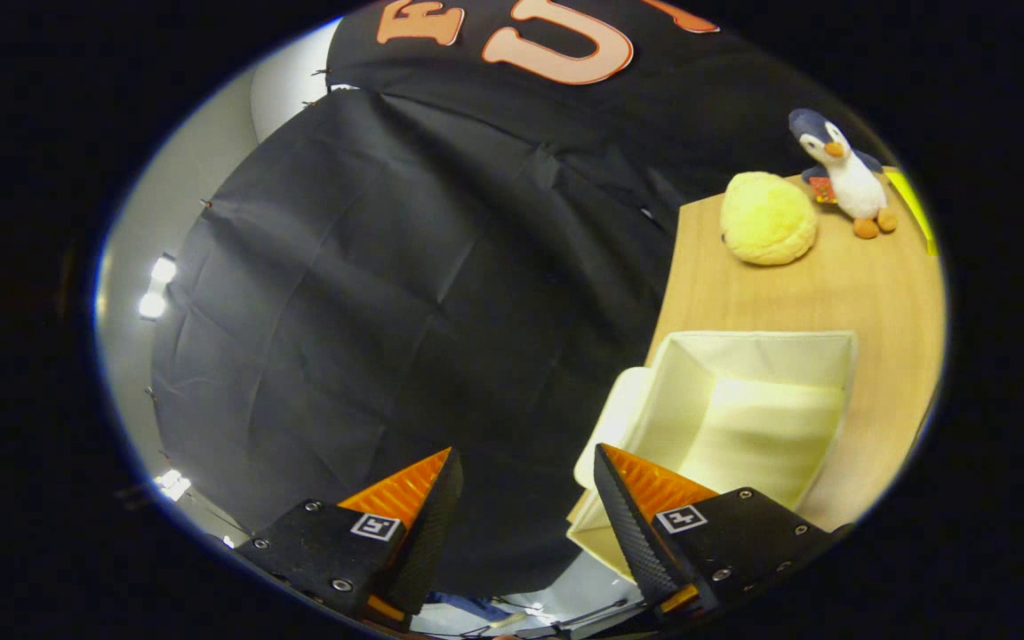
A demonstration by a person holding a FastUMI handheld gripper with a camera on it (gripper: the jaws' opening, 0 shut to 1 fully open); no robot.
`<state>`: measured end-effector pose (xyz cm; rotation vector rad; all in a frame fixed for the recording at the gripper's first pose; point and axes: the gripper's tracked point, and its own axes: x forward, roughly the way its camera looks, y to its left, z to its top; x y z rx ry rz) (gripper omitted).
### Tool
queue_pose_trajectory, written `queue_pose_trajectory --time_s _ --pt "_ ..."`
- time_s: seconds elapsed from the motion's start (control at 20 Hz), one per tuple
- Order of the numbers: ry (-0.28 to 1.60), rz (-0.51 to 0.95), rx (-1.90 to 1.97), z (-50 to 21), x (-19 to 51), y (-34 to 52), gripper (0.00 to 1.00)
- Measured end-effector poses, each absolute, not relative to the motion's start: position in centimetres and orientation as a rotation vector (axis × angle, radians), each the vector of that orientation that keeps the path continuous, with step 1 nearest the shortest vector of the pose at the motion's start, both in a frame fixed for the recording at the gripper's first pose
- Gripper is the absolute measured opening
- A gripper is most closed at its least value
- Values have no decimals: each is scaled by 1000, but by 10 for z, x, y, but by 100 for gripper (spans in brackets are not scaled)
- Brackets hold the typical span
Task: Open the storage box then place both shoes into the box .Put the left shoe in first, then the right shoe, with the right side of both shoes facing outward in a uniform manner.
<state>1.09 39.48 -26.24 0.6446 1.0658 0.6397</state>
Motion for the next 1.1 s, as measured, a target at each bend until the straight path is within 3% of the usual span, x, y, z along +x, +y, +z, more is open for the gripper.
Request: queue_pose_trajectory --time_s 0.7,1.1 --pt "1052 122 438 -354 -18 137 90" --pt "1049 -39 245 -402 -65 36 90"
